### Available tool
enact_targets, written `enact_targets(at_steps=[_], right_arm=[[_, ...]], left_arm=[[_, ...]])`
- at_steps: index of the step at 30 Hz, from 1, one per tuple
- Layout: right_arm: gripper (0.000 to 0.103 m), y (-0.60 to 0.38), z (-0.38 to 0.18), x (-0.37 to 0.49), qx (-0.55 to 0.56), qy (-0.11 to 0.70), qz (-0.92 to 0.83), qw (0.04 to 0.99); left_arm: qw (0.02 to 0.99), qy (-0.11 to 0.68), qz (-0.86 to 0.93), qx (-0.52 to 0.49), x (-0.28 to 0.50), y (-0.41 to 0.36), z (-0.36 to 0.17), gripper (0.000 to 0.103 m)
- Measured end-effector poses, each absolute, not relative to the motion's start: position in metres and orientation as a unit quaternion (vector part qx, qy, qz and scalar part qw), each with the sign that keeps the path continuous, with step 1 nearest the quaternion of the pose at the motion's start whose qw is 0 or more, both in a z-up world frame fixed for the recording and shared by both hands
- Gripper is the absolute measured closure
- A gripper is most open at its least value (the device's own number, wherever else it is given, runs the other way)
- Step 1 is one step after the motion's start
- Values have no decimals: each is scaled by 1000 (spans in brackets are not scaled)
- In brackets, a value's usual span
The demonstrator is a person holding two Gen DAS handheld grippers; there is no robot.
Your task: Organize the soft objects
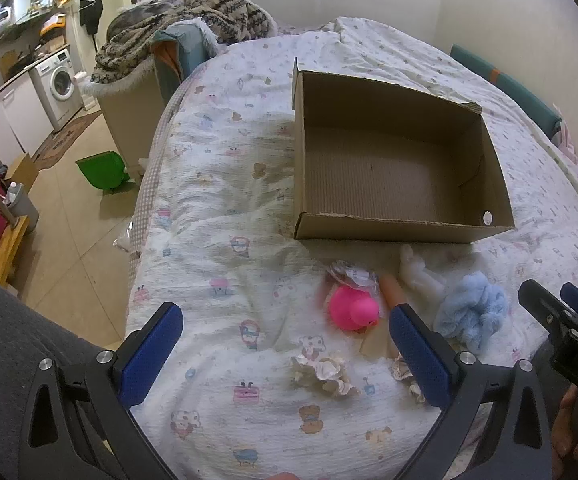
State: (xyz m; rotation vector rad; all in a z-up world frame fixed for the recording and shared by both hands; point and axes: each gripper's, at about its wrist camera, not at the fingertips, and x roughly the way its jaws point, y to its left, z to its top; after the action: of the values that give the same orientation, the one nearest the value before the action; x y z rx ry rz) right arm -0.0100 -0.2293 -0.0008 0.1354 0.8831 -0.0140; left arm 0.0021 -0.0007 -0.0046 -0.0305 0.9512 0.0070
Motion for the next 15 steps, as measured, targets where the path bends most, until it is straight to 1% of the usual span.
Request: enact_targets(at_steps=[15], right_arm=[[0, -231, 0, -10, 67, 426, -8, 902]], left_arm=[[889, 458, 5, -16, 2, -1, -5, 0]])
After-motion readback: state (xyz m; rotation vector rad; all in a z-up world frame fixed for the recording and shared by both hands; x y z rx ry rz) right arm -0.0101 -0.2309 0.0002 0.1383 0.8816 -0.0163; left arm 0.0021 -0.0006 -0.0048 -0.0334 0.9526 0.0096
